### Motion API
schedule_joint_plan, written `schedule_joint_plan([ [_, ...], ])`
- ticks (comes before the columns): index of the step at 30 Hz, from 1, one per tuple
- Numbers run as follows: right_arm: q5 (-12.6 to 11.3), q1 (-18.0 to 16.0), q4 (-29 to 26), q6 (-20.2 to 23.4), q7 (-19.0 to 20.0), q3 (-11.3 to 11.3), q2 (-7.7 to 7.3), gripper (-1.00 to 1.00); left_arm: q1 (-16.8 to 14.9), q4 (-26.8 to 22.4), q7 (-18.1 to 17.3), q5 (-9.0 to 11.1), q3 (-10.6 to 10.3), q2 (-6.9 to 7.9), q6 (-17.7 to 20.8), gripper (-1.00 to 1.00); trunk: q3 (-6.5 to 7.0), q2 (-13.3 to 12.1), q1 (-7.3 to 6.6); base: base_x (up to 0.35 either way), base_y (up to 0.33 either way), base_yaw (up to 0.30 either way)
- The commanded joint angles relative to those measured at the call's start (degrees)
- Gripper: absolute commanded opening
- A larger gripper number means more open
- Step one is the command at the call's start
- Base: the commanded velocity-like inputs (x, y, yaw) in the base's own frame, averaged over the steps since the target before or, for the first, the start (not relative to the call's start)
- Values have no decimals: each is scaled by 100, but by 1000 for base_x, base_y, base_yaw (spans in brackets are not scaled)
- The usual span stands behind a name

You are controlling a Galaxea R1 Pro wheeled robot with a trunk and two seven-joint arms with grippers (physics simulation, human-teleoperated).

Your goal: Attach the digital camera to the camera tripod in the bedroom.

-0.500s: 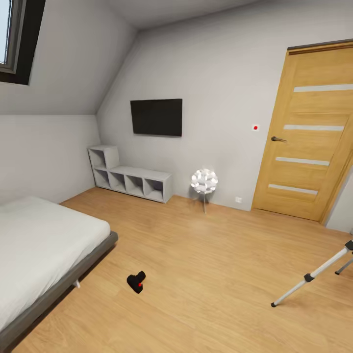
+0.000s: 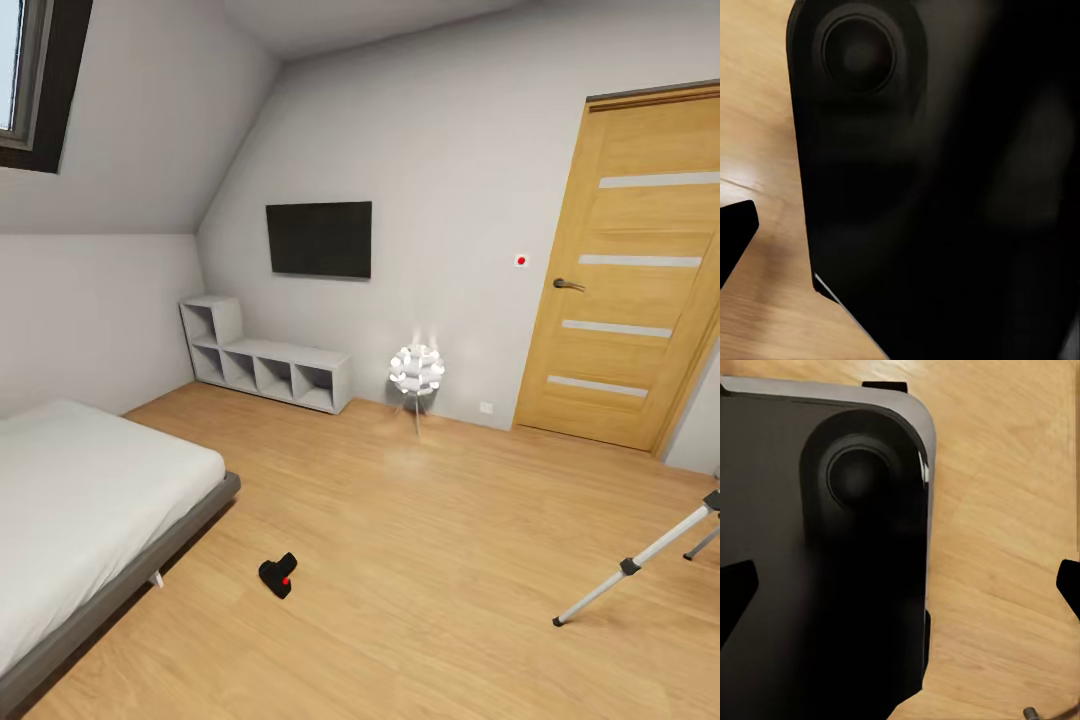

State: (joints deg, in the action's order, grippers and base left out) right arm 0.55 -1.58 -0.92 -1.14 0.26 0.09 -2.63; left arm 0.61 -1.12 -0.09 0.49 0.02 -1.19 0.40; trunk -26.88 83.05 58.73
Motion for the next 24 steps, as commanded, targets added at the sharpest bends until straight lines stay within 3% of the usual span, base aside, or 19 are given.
schedule_joint_plan([
  [1,6,-2,-1,-45,4,0,-4,100,3,-13,-1,7,0,-9,4,100,-5,2,0,0,0,0],
  [9,2,-1,-12,-302,9,-1,-16,100,1,-47,23,11,6,-19,27,100,-5,2,0,1,41,-50],
  [24,-2,-1,-11,-413,18,9,-18,100,1,-35,-1,13,-4,47,221,100,-5,2,0,114,280,-268],
])
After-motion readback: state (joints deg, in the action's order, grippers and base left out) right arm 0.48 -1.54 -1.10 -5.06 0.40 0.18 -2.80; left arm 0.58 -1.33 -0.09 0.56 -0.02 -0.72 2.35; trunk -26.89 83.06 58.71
